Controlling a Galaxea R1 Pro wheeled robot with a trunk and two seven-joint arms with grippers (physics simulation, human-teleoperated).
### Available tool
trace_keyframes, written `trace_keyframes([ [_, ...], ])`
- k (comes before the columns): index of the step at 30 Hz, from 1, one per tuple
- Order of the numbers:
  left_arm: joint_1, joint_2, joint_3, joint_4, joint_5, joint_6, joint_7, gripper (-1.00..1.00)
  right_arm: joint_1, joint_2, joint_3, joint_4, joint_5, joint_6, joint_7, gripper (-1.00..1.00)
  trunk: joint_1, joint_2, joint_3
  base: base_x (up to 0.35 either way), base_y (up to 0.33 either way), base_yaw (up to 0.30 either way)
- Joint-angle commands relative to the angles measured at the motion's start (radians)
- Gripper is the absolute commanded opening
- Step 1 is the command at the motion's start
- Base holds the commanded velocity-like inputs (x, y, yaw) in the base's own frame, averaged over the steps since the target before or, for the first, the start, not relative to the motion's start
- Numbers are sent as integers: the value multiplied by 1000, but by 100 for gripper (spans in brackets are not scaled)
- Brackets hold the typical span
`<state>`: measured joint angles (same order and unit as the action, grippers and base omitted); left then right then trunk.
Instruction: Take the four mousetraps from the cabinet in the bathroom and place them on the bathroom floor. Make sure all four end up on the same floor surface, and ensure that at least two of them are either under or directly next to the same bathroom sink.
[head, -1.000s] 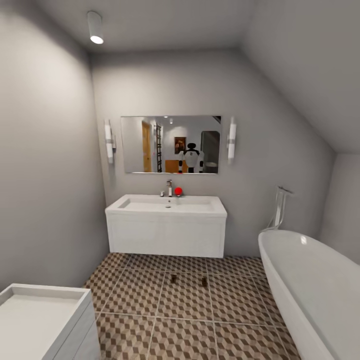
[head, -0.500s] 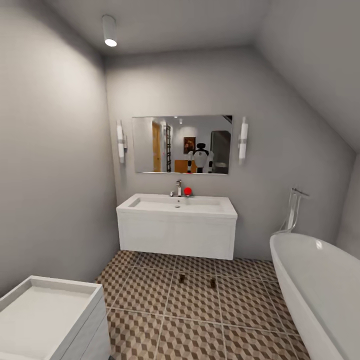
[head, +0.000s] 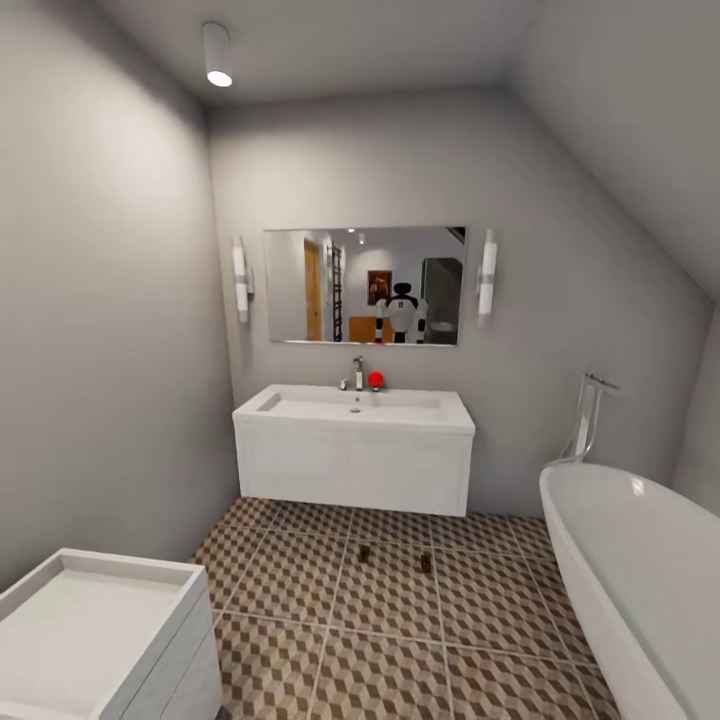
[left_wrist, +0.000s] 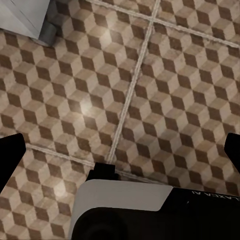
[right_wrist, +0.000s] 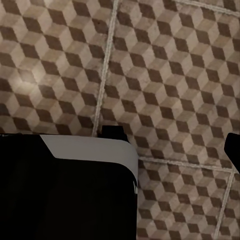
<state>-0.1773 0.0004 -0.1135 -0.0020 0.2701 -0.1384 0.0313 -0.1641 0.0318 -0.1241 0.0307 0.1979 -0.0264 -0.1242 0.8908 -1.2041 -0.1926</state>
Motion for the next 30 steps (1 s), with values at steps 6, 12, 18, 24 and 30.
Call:
trace_keyframes([
  [6, -1, -1, -8, 0, 8, -3, 2, 100, -2, -1, -8, 3, 11, -3, -5, 100, 0, -1, -10, 0, 0, 0],
  [12, -1, -2, -8, 0, 8, -3, 2, 100, -2, -1, -8, 3, 12, -3, -4, 100, 0, -1, -20, 0, 0, 0],
  [18, -1, -2, -8, 0, 8, -3, 2, 100, -2, -1, -8, 3, 12, -3, -3, 100, 0, -1, -29, 0, 0, 0],
  [24, -1, -2, -8, 0, 8, -3, 2, 100, -2, -1, -8, 3, 12, -2, -3, 100, 0, -1, -39, 0, 0, 0],
  [30, -1, -2, -8, 0, 8, -3, 2, 100, -2, -1, -8, 3, 12, -1, -3, 100, 0, -1, -49, 0, 0, 0],
])
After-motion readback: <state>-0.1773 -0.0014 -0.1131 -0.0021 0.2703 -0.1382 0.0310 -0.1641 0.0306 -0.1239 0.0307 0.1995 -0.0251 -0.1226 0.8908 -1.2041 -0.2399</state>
